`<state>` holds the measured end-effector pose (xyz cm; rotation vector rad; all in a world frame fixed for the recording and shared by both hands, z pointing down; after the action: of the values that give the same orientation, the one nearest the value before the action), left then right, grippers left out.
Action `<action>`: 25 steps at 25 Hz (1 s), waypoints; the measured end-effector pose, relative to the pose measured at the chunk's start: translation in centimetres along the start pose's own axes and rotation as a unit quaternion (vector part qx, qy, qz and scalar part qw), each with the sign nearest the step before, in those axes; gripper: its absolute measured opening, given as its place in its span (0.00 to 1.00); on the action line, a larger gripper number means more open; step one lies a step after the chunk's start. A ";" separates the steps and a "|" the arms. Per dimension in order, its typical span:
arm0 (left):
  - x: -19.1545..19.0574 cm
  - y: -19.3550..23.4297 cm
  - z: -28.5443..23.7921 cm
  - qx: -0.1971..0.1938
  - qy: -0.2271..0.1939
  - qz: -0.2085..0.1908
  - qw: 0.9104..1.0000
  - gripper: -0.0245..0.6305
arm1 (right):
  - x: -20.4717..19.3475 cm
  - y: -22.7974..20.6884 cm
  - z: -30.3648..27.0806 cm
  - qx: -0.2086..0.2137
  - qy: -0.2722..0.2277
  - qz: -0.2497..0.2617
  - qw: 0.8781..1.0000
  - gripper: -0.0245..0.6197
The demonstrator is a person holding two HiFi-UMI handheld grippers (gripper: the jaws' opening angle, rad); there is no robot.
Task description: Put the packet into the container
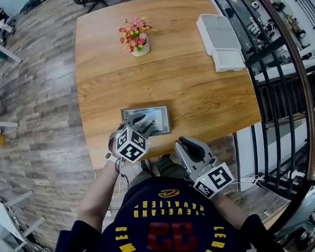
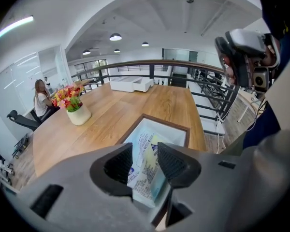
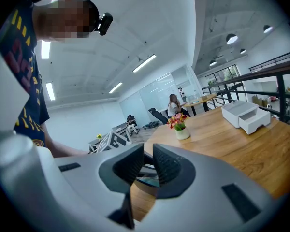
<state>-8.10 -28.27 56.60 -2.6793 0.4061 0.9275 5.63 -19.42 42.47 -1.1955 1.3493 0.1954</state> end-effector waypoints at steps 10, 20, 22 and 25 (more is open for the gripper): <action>4.3 -1.2 9.2 0.018 -0.162 0.097 0.982 0.25 | 0.2 0.5 -0.1 0.001 0.000 0.005 1.000 0.13; 5.6 -4.7 13.6 -0.015 -0.246 0.165 0.955 0.05 | 0.1 1.6 -0.4 0.003 -0.005 0.011 1.000 0.08; 5.7 -5.0 13.8 -0.022 -0.254 0.172 0.952 0.05 | 0.2 1.8 -0.4 0.005 -0.008 0.012 1.000 0.06; 6.3 -5.3 14.2 -0.022 -0.266 0.172 0.948 0.05 | 0.4 2.0 -0.4 0.007 -0.016 0.016 1.000 0.05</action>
<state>-9.43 -19.56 42.74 -2.2922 0.7383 1.7138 4.10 -19.01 41.21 -1.1555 1.3413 0.2261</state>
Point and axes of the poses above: the fingertips, and each gripper's own axes: z backward along the fingers, y to its left, x out of its top, the point moved 5 cm from there along z, backward along the fingers, and after that the axes turned 12 degrees about -z, right-handed, at the moved point
